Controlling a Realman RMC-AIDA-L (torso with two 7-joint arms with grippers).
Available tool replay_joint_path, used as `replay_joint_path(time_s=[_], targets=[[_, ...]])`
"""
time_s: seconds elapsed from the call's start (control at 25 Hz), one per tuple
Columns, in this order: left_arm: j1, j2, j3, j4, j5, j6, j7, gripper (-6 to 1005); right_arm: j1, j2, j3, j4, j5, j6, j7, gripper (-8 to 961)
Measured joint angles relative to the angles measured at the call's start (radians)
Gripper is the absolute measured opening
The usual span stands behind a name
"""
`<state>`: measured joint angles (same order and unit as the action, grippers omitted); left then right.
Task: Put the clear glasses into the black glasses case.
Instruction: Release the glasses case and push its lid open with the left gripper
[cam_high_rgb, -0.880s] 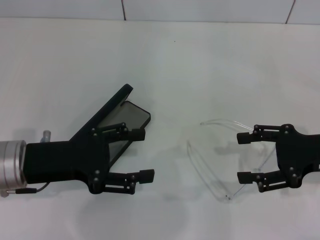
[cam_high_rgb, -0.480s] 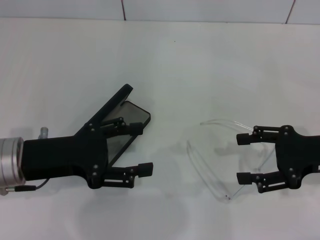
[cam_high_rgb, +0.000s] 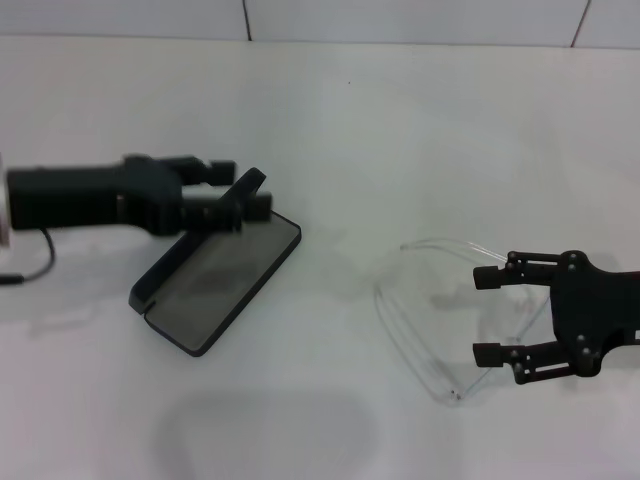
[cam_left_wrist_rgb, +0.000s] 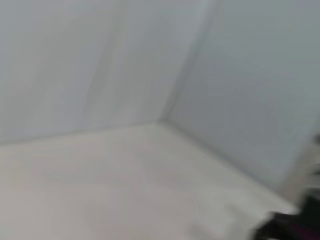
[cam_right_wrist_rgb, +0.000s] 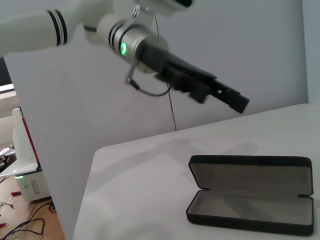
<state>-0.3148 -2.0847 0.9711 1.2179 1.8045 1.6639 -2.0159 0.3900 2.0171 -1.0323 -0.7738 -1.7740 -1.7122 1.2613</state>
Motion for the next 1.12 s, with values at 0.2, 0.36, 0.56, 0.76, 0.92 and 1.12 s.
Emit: replay_joint_path(time_s=[0.2, 0.36, 0.56, 0.76, 0.92, 1.12], targets=[[-0.035, -0.001, 0.104, 0.34, 0.314, -0.048, -0.411, 889, 0.001, 0.0, 0.0, 0.004, 0.0, 0.004, 0.0, 842], [-0.104, 0.0, 0.259, 0.461, 0.622, -0.042, -0.66, 888, 0.004, 0.001, 0.0, 0.015, 0.0, 0.008, 0.0, 841], [-0.188, -0.001, 0.449, 0.448, 0.809, -0.026, -0.824, 881, 0.01, 0.002, 0.0, 0.025, 0.001, 0.015, 0.0, 841], [-0.25, -0.003, 0.519, 0.359, 0.87, -0.025, -0.874, 875, 0.011, 0.002, -0.001, 0.027, 0.009, 0.017, -0.001, 842], [-0.266, -0.003, 0.522, 0.313, 0.887, -0.037, -0.877, 870, 0.01, 0.002, -0.002, 0.027, 0.012, 0.017, -0.005, 841], [-0.271, -0.003, 0.525, 0.293, 0.901, -0.055, -0.881, 863, 0.01, 0.002, -0.002, 0.04, 0.022, 0.017, -0.015, 841]])
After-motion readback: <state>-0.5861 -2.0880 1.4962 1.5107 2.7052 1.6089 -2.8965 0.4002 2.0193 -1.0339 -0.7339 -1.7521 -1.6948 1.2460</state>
